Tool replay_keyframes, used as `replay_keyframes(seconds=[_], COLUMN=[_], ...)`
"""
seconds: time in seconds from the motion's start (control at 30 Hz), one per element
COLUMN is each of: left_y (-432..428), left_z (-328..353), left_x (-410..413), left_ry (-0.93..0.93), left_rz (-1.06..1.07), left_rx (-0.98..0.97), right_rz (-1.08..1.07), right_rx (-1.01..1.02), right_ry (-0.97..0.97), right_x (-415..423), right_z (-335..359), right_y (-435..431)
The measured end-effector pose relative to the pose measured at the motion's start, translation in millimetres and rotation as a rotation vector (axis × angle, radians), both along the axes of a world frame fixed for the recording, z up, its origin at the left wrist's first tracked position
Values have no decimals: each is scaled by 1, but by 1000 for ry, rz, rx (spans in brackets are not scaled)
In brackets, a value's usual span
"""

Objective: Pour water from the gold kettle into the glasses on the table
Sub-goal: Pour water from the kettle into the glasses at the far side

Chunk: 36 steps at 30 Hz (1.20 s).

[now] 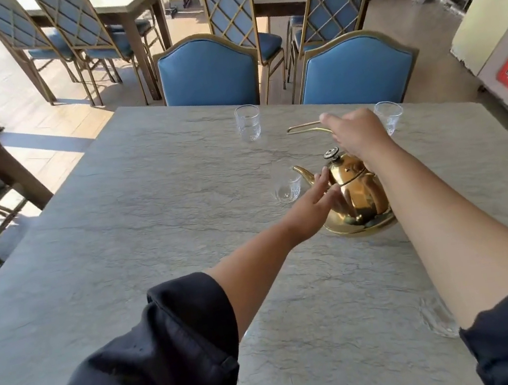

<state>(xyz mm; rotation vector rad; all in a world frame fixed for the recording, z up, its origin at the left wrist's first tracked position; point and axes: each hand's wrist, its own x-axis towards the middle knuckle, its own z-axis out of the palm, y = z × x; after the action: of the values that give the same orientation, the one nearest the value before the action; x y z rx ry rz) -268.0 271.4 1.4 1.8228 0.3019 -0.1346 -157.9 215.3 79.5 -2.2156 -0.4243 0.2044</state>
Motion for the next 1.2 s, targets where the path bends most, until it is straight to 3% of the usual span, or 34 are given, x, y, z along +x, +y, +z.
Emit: replay_keyframes(seconds=[1.2], left_y=[0], left_z=[1], left_x=[-4], left_ry=[-23], left_rz=[50], left_rx=[-110], right_rz=[119], right_rx=[-253], right_ry=[-140], right_x=[1], right_z=[5], right_y=[16])
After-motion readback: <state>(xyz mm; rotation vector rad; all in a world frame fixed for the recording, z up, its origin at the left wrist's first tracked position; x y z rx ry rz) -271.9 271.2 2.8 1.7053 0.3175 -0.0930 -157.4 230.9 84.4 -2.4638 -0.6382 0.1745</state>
